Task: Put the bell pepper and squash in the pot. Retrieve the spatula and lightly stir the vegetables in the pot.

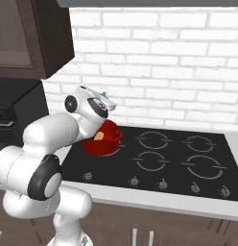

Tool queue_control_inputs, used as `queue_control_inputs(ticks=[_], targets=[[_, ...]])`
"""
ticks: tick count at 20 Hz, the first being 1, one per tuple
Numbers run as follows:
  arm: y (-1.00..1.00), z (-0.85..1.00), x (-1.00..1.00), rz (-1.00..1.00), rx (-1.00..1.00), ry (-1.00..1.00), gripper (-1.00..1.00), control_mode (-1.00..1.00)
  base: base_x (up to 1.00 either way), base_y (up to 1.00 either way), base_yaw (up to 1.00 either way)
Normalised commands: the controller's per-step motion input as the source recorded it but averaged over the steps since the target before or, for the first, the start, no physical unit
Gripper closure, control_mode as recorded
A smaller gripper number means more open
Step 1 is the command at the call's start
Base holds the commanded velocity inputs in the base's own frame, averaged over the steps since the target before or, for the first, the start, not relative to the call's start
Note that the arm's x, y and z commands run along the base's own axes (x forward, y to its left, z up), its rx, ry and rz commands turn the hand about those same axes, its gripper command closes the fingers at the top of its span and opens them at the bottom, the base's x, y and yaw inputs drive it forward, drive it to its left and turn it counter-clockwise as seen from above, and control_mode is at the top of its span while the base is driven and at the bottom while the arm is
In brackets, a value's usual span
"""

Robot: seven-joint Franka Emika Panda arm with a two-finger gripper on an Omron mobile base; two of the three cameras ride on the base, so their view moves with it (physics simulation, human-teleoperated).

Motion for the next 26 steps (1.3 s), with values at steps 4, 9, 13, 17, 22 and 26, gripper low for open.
queue_control_inputs(ticks=[4,9,13,17,22,26], targets=[[0.19,-0.10,0.00,-0.14,0.00,-0.02,1.00,-1.00,0.00,0.00,0.00],[0.22,-0.41,0.00,-0.25,-0.07,0.01,1.00,-1.00,0.00,0.00,0.00],[0.28,-0.36,0.00,-0.28,-0.05,0.01,1.00,-1.00,0.00,0.00,0.00],[0.20,-0.32,0.10,-0.24,-0.04,0.01,1.00,-1.00,0.00,0.00,0.00],[0.17,-0.41,0.22,-0.21,-0.06,0.00,1.00,-1.00,0.00,0.00,0.00],[0.03,-0.27,0.15,-0.15,-0.11,0.00,1.00,-1.00,0.00,0.00,0.00]])
